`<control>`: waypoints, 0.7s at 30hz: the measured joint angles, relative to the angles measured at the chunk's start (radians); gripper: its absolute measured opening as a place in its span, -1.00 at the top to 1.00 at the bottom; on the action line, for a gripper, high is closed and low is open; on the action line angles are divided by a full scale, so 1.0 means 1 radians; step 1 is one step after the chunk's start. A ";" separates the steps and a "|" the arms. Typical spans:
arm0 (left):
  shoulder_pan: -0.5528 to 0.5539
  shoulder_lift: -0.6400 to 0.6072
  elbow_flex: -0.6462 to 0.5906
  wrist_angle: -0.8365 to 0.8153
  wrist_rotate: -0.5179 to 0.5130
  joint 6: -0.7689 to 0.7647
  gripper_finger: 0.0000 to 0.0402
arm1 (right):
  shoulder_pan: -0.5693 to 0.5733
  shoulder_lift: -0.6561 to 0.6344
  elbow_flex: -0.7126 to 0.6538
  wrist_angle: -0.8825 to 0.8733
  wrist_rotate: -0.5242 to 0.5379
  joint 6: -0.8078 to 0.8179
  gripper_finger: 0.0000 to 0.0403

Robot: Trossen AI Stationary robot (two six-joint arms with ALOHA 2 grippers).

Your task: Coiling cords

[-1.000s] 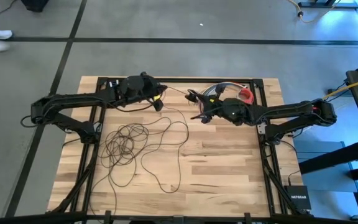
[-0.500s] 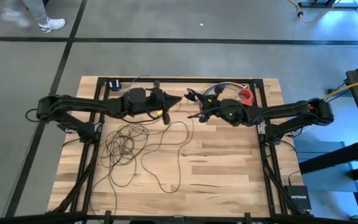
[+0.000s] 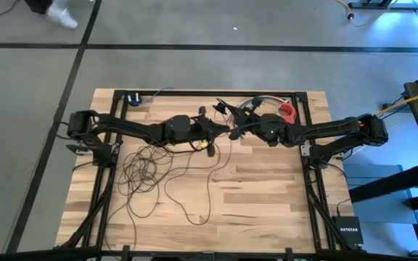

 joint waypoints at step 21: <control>0.025 0.027 0.011 -0.078 -0.072 0.020 0.96 | 0.000 -0.005 -0.001 0.116 -0.149 0.198 0.97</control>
